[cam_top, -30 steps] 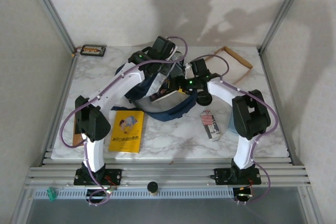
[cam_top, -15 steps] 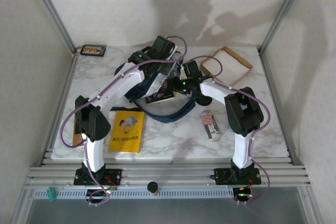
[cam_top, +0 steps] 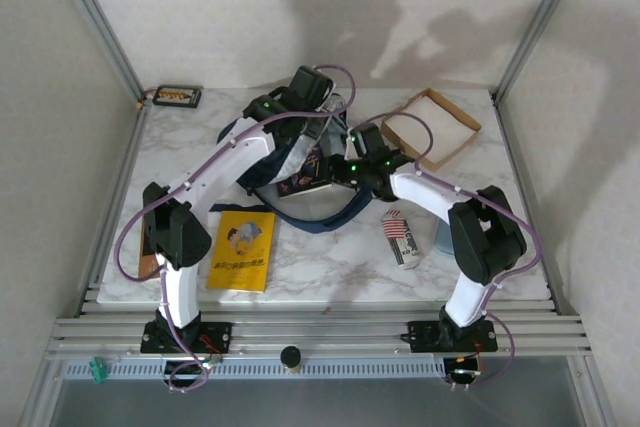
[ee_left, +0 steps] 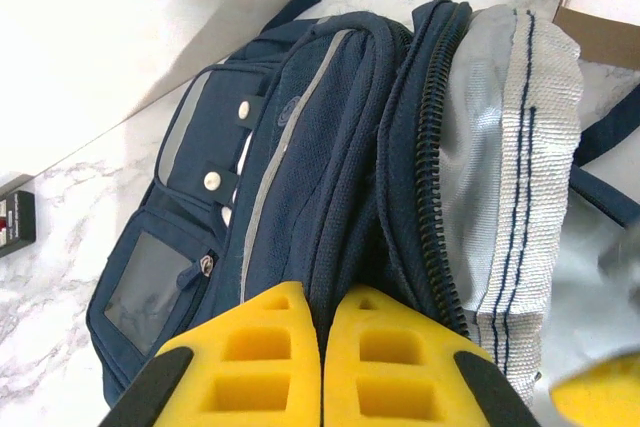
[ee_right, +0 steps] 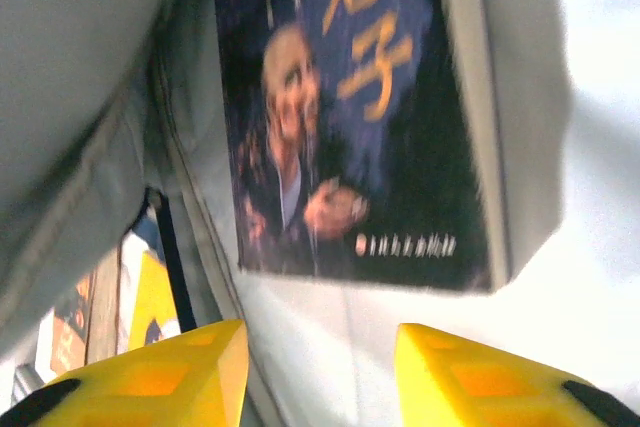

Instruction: Pack books, pencil case, and school supplies into a backpack

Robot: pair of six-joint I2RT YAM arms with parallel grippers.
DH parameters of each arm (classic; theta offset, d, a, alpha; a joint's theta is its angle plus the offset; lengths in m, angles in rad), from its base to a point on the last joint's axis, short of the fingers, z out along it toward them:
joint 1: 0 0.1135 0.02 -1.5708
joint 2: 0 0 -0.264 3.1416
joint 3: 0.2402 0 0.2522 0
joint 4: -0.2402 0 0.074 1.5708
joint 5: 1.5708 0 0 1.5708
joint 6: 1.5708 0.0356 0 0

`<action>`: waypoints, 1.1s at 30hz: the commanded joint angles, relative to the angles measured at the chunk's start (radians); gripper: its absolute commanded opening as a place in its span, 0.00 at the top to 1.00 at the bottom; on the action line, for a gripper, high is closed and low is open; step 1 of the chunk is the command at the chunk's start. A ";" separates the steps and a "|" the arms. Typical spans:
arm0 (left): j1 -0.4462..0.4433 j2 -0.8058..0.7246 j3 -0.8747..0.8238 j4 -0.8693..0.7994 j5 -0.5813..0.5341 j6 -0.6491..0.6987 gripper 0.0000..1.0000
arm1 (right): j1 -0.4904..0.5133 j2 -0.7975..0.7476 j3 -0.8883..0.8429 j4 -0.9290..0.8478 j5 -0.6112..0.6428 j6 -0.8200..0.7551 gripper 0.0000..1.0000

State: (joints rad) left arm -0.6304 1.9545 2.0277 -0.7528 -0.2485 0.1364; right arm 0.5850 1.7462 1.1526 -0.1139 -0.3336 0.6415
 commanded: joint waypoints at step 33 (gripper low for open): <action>0.011 0.063 -0.056 0.116 0.105 -0.152 1.00 | -0.092 -0.172 -0.139 0.141 0.090 -0.012 0.54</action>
State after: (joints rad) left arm -0.6273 1.9907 1.9976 -0.7063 -0.1627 0.0666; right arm 0.5156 1.6943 1.0382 0.1150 -0.2455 0.6796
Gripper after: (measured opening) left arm 0.057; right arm 0.456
